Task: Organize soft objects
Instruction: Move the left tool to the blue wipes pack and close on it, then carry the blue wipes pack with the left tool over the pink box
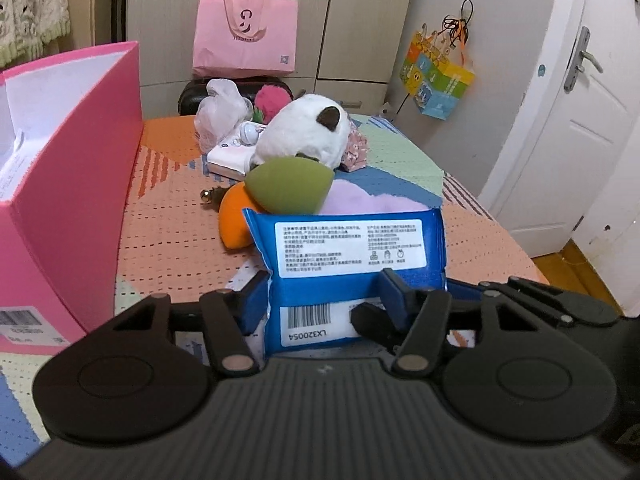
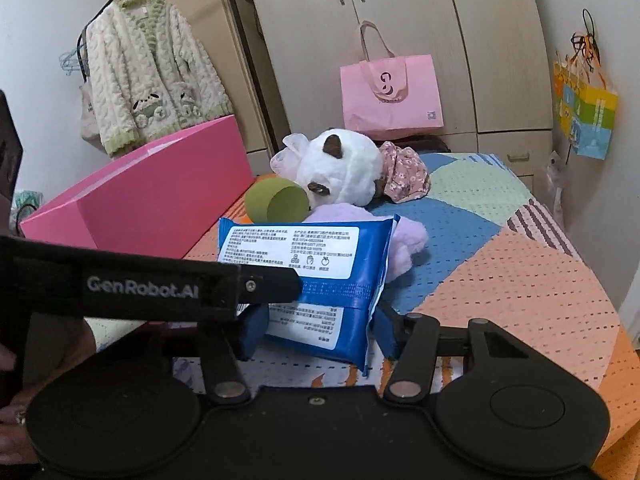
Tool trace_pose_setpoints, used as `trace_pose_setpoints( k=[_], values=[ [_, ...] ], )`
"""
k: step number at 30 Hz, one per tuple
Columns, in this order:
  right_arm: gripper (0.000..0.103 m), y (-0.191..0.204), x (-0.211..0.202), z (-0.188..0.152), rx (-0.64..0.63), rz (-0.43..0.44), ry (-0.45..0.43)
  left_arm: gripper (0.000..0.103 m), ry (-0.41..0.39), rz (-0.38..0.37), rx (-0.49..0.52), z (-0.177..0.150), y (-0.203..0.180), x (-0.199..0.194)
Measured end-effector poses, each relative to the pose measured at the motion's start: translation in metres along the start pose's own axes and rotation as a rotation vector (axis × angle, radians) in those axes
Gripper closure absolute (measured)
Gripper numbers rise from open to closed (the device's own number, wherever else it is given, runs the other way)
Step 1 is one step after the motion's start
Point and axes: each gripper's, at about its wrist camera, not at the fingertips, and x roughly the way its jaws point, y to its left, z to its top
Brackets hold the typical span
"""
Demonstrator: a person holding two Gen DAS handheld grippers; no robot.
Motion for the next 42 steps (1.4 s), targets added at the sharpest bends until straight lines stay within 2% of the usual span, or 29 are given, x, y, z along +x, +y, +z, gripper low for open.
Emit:
trace_pose_setpoints(
  k=[6, 11, 19, 32, 42],
  values=[
    [0.043, 0.008, -0.007, 0.004, 0.004, -0.011, 0.045, 0.045, 0.037, 0.000, 0.003, 0.003, 0.000, -0.010],
    [0.040, 0.011, -0.011, 0.011, 0.048, -0.004, 0.117, 0.045, 0.087, -0.016, 0.017, 0.005, 0.000, -0.019],
    [0.042, 0.019, -0.012, 0.013, 0.057, 0.019, 0.217, 0.045, 0.172, -0.046, -0.038, 0.004, 0.014, -0.029],
    [0.044, 0.040, -0.024, 0.012, 0.017, 0.048, 0.241, 0.045, 0.223, -0.063, -0.088, 0.000, 0.029, -0.054],
    [0.041, 0.060, -0.029, 0.024, 0.016, 0.107, 0.345, 0.043, 0.261, -0.084, -0.129, -0.004, 0.048, -0.081]
  ],
)
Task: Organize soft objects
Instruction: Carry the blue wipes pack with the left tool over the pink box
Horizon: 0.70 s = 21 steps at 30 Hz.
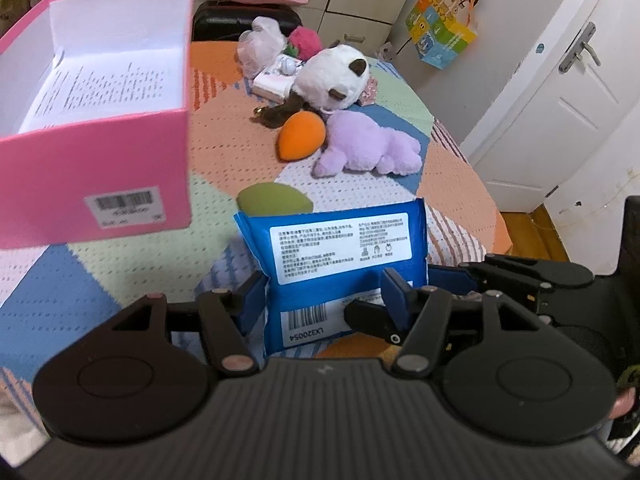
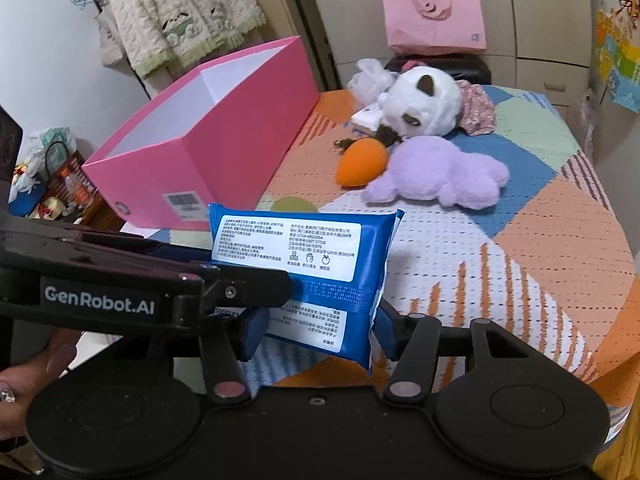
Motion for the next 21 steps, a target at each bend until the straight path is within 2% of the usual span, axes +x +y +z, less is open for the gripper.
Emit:
trace_pose_setpoints(
  k=[9, 14, 21],
  values=[
    [0.041, 0.031, 0.003, 0.005, -0.023, 0.082, 0.091, 0.042, 0.041, -0.024, -0.067, -0.009, 0.032, -0.035],
    [0.041, 0.052, 0.001, 0.013, -0.065, 0.128, 0.106, 0.042, 0.011, -0.008, -0.077, -0.011, 0.044, -0.063],
    [0.041, 0.087, -0.013, 0.037, -0.167, 0.158, 0.044, 0.042, -0.078, 0.031, -0.048, 0.004, 0.055, -0.107]
  ],
)
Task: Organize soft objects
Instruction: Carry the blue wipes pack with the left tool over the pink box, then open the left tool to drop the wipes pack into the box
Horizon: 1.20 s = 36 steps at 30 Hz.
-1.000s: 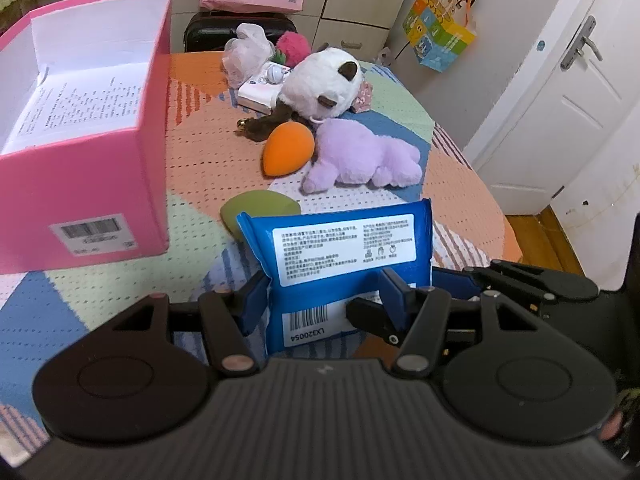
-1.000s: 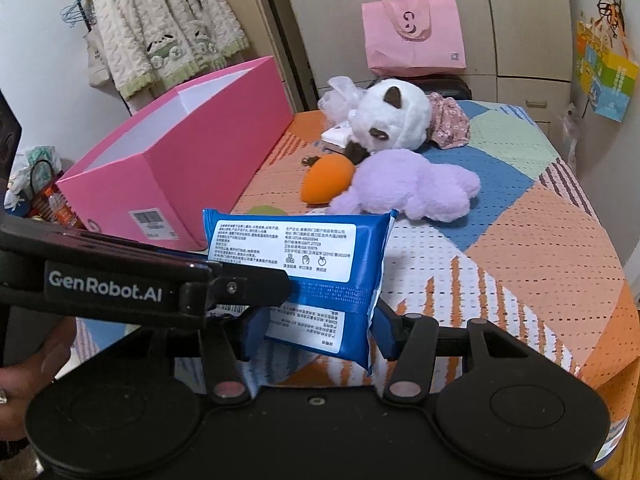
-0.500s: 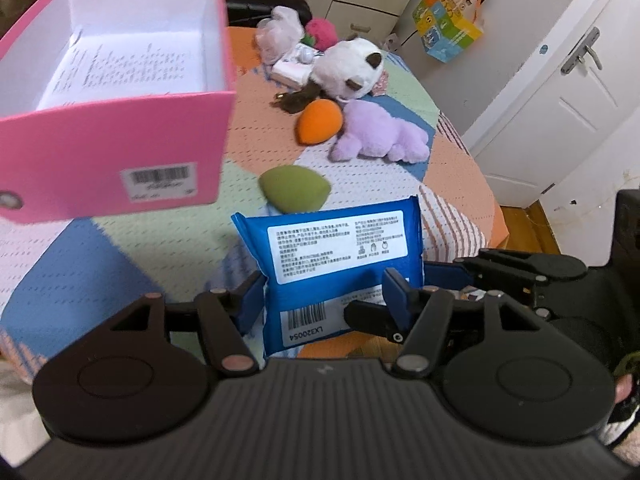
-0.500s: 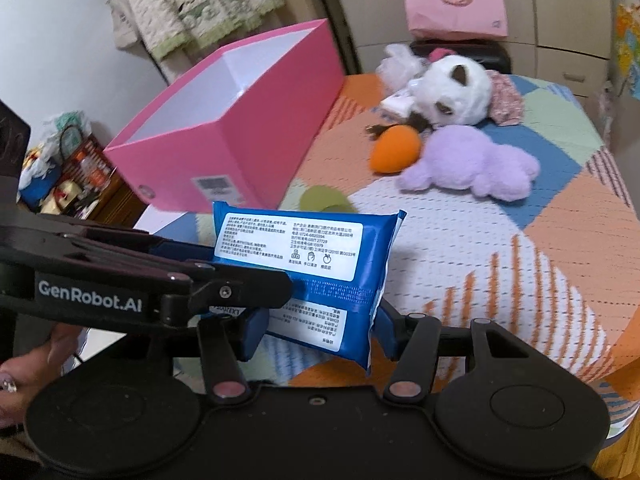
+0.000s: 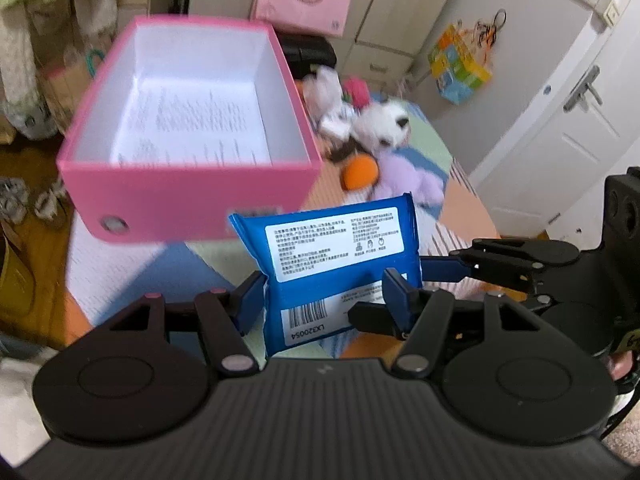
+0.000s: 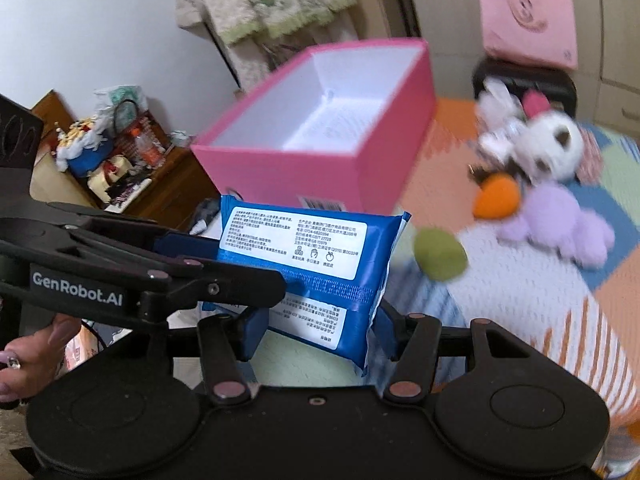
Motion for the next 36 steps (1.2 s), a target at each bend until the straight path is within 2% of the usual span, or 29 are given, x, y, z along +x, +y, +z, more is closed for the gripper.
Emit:
trace_pose_setpoints(
  k=[8, 12, 19, 26, 32, 36],
  values=[
    [0.041, 0.008, 0.009, 0.058, -0.057, 0.015, -0.071, 0.042, -0.110, 0.057, 0.043, 0.050, 0.020, -0.015],
    [0.041, 0.012, 0.027, 0.091, -0.109, -0.002, -0.063, 0.042, -0.112, 0.074, 0.023, 0.077, 0.041, -0.005],
    [0.043, -0.007, 0.075, 0.142, -0.113, -0.008, 0.006, 0.042, -0.056, 0.096, -0.038, 0.124, 0.080, 0.044],
    [0.044, -0.031, 0.126, 0.170, -0.067, -0.009, 0.101, 0.042, 0.061, 0.086, -0.135, 0.148, 0.119, 0.099],
    [0.043, -0.032, 0.144, 0.175, -0.089, -0.018, 0.130, 0.041, 0.089, 0.115, -0.162, 0.151, 0.131, 0.114],
    [0.041, -0.026, 0.147, 0.176, -0.130, -0.057, 0.139, 0.040, 0.083, 0.132, -0.120, 0.150, 0.126, 0.109]
  ],
)
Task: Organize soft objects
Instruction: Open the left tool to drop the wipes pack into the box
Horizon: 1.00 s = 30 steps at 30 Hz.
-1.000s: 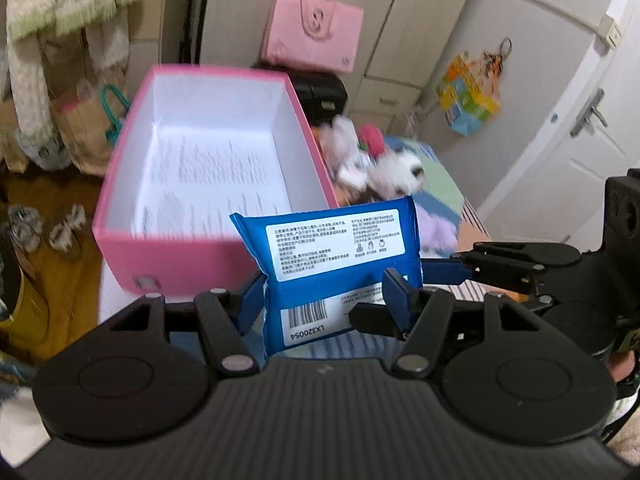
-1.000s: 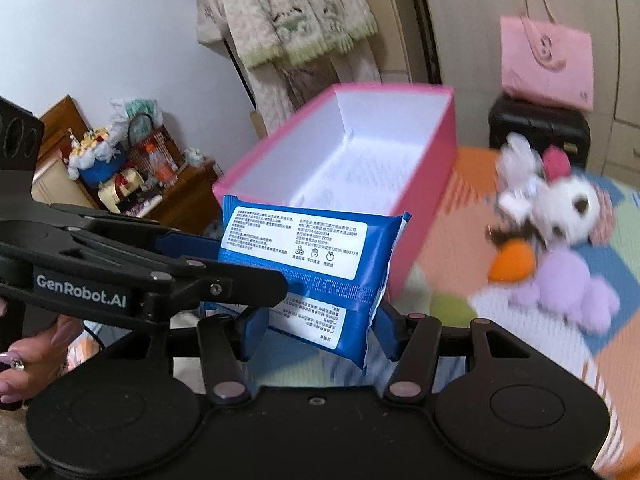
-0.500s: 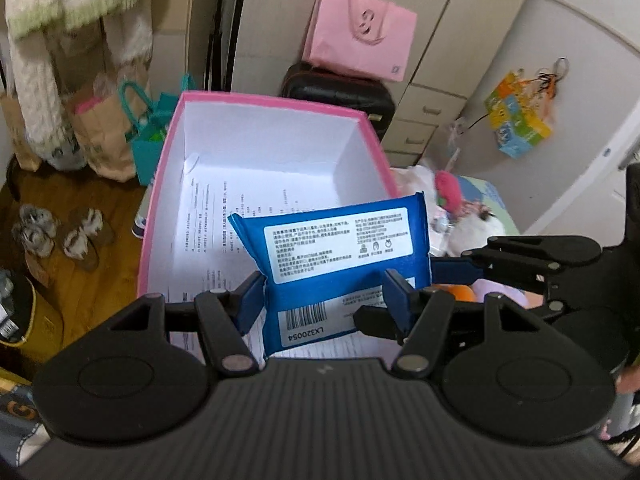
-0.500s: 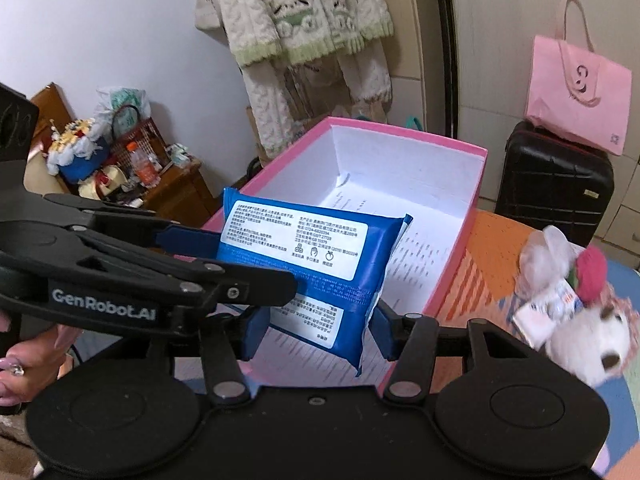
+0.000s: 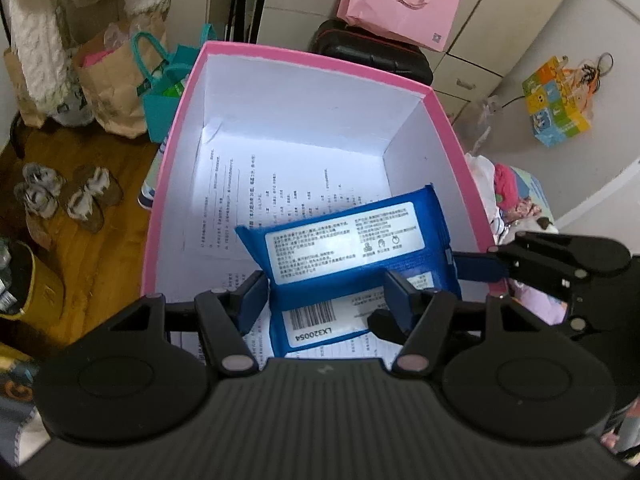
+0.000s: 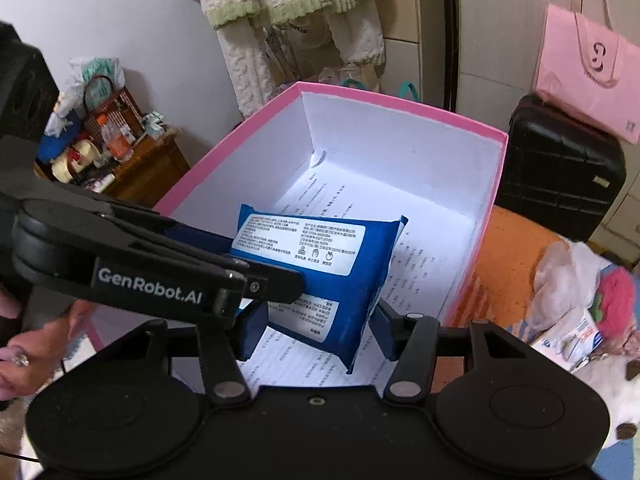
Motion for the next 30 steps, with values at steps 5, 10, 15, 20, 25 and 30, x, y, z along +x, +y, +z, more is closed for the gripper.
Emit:
trace_pose_setpoints(
  k=[5, 10, 15, 20, 25, 30],
  values=[
    [0.039, 0.005, -0.004, -0.003, -0.044, -0.034, 0.003, 0.028, -0.095, 0.058, 0.091, -0.004, -0.014, -0.024],
    [0.037, 0.009, -0.016, -0.005, -0.075, -0.060, -0.019, 0.027, -0.118, 0.076, 0.159, -0.009, -0.021, -0.048],
    [0.037, 0.015, -0.032, -0.010, -0.101, -0.075, -0.041, 0.027, -0.136, 0.093, 0.204, -0.021, -0.029, -0.071],
    [0.037, 0.025, -0.057, -0.020, -0.129, -0.066, -0.071, 0.027, -0.131, 0.057, 0.222, -0.038, -0.042, -0.092],
    [0.037, 0.038, -0.085, -0.038, -0.164, -0.068, -0.102, 0.027, -0.155, 0.040, 0.264, -0.057, -0.059, -0.115],
    [0.034, 0.042, -0.112, -0.063, -0.185, -0.084, -0.132, 0.026, -0.187, 0.036, 0.314, -0.079, -0.076, -0.135]
  ],
)
